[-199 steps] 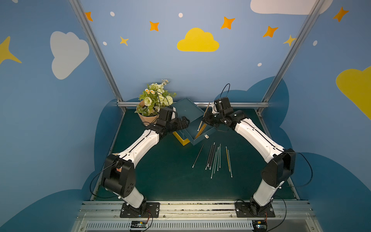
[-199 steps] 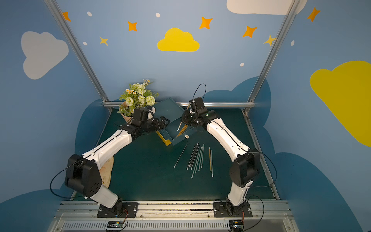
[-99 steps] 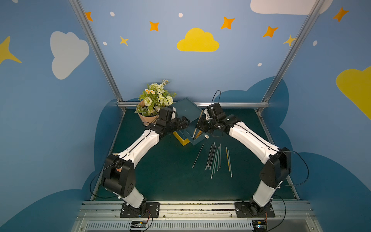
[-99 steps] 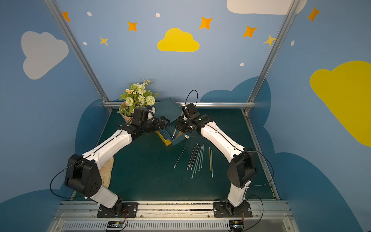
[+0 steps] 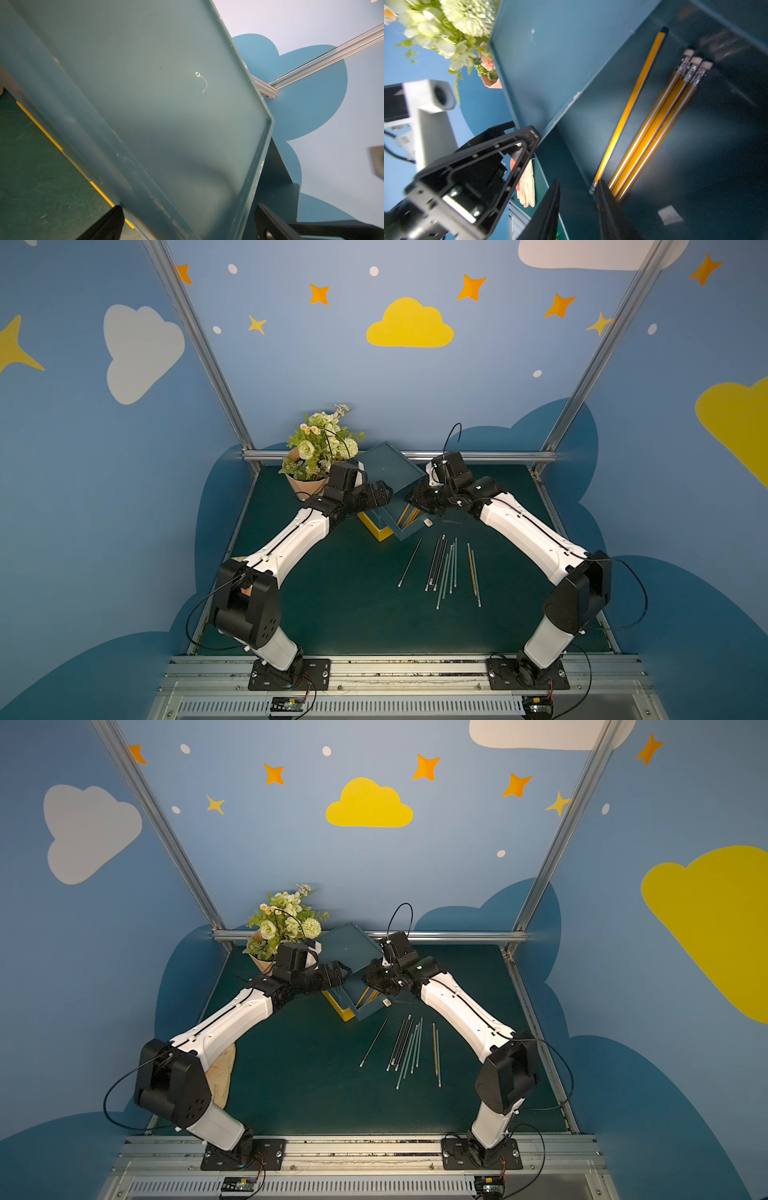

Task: Please place the pencils in the drawer according to their color
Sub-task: Place the pencil in the drawer, then pick up the pencil from the center of the board.

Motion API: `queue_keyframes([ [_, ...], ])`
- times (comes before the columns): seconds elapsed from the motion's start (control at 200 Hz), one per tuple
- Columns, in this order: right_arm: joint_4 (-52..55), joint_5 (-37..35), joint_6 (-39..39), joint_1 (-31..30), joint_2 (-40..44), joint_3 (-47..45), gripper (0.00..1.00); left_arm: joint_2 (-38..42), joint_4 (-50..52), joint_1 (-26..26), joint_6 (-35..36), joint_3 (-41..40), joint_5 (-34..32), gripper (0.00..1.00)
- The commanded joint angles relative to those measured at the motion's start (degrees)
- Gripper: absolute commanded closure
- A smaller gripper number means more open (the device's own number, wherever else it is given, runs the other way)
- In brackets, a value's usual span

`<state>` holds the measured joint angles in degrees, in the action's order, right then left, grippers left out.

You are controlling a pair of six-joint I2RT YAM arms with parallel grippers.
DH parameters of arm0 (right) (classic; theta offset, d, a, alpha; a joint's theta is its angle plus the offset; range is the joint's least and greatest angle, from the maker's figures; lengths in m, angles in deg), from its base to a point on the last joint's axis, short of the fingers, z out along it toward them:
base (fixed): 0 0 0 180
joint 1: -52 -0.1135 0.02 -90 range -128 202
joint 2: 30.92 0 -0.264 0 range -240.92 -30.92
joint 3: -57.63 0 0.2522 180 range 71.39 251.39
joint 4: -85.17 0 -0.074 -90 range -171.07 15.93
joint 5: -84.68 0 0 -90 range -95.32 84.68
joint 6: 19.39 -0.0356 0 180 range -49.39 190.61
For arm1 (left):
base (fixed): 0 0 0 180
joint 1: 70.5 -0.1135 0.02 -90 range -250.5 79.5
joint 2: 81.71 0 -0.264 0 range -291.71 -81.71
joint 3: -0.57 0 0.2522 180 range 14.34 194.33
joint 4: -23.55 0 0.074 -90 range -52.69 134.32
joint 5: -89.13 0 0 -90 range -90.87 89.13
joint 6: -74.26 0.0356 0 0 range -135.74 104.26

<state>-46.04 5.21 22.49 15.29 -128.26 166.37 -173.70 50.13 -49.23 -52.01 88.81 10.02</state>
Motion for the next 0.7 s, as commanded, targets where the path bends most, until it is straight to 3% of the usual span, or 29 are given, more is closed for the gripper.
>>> queue_keyframes([
  [0.0, 2.4, -1.4, 2.6, 1.4, 6.5, -2.5, 0.65, 0.6, 0.1, 0.0, 0.6, 0.3, 0.0, 0.00],
  [0.355, 5.6, -10.3, 8.9, 6.0, 23.4, -27.5, 0.61, 0.6, 0.1, 0.1, 0.8, 0.4, 0.5, 0.00],
  [0.531, 6.0, -12.1, 10.0, 7.7, 24.0, -37.9, 0.61, 0.6, 0.0, 0.1, 0.7, 0.4, 0.6, 0.00],
  [0.696, 7.2, -13.5, 9.0, 9.2, 19.5, -40.3, 0.60, 0.4, 0.1, 0.2, 0.7, 0.5, 0.8, 0.00],
])
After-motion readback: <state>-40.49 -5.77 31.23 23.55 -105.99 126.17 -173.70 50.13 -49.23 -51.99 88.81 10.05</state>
